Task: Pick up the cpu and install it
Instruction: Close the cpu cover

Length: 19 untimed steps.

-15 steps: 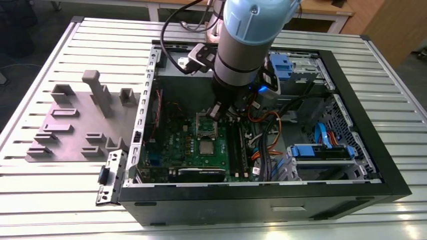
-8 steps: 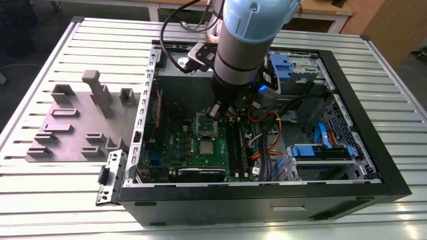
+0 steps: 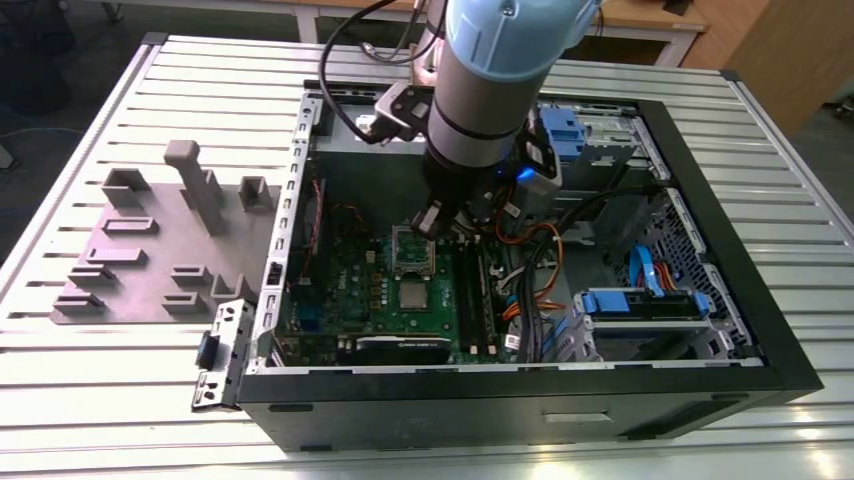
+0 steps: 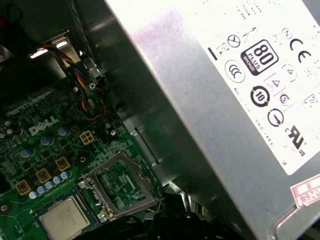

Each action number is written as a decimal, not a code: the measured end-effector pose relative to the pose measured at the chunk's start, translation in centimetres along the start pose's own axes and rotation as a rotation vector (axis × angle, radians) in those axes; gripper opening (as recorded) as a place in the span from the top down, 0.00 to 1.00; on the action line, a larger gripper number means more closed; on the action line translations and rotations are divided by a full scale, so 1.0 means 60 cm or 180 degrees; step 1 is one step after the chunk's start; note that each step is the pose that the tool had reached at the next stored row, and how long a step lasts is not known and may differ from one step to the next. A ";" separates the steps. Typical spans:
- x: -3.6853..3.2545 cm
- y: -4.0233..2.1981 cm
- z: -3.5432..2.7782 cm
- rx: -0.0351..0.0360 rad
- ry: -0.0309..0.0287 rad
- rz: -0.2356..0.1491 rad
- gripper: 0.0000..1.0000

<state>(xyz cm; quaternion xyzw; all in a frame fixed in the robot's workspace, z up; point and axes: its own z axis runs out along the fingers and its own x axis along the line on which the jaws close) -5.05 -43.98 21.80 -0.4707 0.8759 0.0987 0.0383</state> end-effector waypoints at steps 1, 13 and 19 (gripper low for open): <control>0.000 0.000 -0.001 0.0001 0.0002 0.0000 0.89; 0.000 0.002 -0.007 0.0023 0.0034 0.0001 0.89; -0.001 0.004 -0.012 0.0032 0.0048 0.0002 0.89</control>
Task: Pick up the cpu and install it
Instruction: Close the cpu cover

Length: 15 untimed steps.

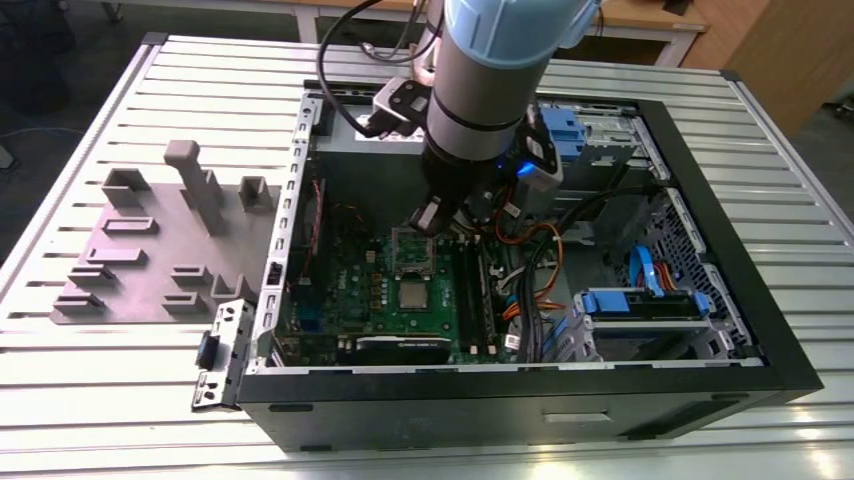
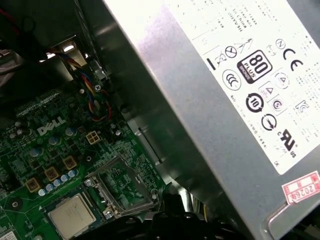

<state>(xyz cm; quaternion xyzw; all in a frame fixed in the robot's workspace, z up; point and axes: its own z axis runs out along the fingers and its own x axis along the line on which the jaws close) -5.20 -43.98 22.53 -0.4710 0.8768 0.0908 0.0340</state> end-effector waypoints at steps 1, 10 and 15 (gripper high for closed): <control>0.000 0.000 -0.001 0.0001 0.0002 0.0000 0.89; -0.001 0.002 -0.008 0.0006 0.0009 0.0000 0.89; -0.001 0.002 -0.013 0.0008 0.0012 0.0000 0.89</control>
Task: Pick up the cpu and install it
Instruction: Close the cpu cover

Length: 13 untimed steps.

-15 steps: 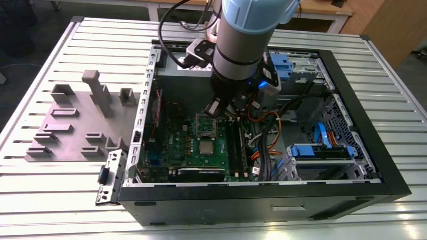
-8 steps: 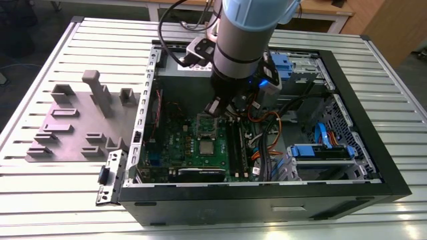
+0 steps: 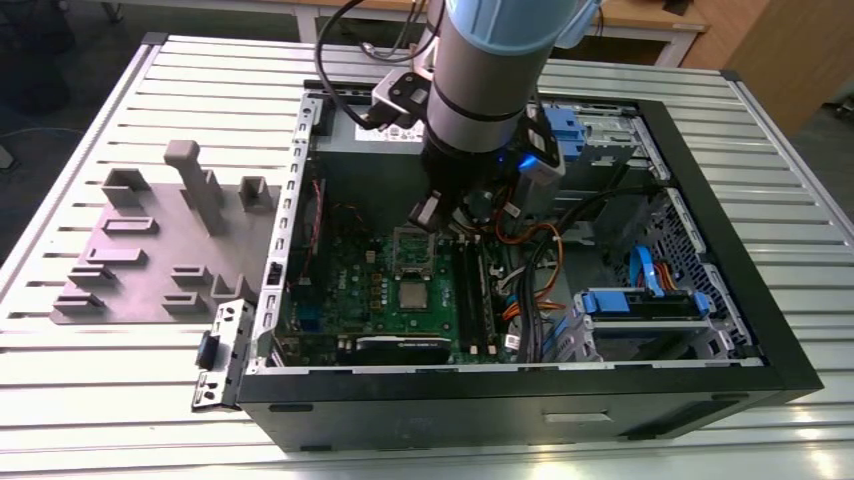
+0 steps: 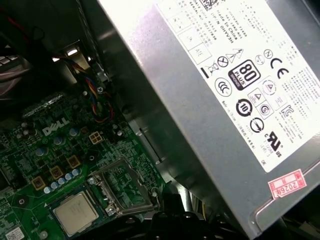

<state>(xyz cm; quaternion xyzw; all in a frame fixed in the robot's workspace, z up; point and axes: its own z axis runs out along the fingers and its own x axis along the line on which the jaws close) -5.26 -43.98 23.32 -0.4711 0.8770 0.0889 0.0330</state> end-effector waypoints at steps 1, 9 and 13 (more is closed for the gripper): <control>0.000 0.000 -0.001 0.0000 0.0000 0.0000 0.89; 0.000 0.001 -0.005 0.0005 0.0008 0.0000 0.89; 0.000 0.002 -0.006 0.0012 0.0018 0.0000 0.89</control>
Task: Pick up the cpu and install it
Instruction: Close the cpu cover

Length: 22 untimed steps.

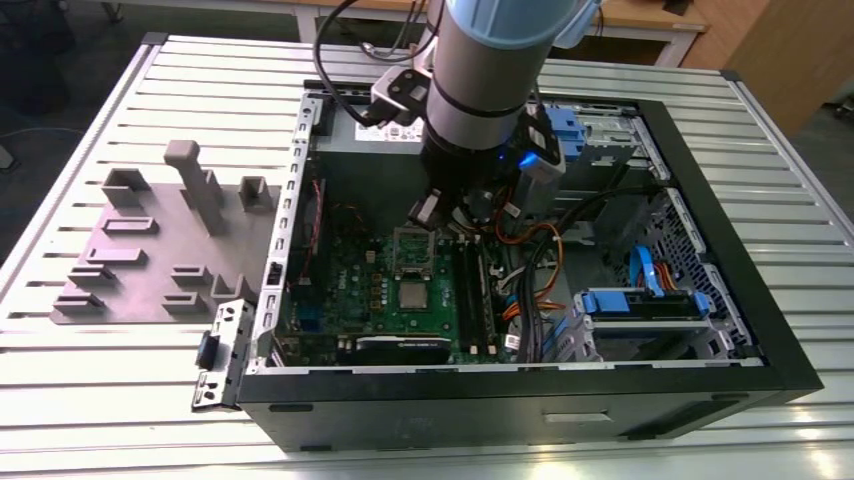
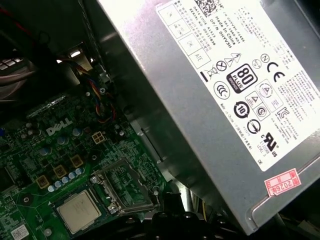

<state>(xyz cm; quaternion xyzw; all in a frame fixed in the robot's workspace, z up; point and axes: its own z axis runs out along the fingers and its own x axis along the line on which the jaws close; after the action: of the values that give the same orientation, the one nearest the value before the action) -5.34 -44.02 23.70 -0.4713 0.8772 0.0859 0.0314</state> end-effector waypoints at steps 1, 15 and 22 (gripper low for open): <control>0.000 0.000 0.000 0.0001 0.0001 -0.0001 0.89; 0.001 0.000 -0.003 0.0003 0.0005 -0.0005 0.89; 0.001 0.001 -0.005 0.0003 0.0006 -0.0005 0.89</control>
<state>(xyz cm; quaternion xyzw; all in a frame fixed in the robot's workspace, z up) -5.41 -44.12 24.00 -0.4721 0.8769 0.0850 0.0309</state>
